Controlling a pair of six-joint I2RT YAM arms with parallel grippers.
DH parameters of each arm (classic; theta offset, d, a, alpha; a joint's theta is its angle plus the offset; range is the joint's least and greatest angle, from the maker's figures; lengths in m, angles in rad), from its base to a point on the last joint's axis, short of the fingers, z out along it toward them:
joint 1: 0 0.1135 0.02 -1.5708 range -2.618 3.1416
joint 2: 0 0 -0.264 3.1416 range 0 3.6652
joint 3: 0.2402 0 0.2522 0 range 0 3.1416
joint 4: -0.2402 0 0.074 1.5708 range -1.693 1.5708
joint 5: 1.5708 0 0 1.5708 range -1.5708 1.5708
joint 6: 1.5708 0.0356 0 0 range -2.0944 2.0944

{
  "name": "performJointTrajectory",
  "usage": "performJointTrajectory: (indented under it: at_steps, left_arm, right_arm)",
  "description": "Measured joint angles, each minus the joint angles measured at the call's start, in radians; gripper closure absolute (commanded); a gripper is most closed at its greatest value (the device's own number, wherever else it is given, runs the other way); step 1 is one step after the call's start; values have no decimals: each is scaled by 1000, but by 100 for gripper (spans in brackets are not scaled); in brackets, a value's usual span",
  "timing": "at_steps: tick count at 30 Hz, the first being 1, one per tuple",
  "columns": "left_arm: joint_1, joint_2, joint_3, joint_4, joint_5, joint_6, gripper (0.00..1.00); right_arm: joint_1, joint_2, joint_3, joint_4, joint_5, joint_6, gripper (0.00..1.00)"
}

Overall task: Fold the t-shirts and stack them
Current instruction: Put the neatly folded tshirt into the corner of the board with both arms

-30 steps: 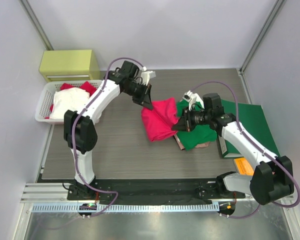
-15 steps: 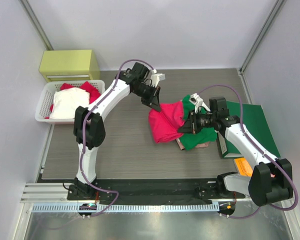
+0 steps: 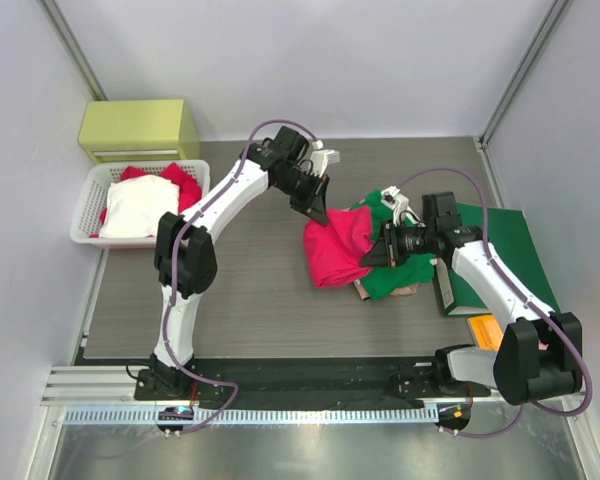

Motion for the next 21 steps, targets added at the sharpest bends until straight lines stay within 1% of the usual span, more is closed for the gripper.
performJointTrajectory:
  at_steps: [6, 13, 21]
  left_arm:
    - [-24, 61, 101, -4, 18, 9, 100]
    - [-83, 76, 111, -6, -10, 38, 100]
    - [-124, 75, 127, -6, -28, 50, 100]
  right_arm:
    - [-75, 11, 72, -99, -13, -83, 99]
    - [-174, 16, 92, -223, -35, -177, 99]
    - [-242, 13, 170, -362, -60, -279, 99]
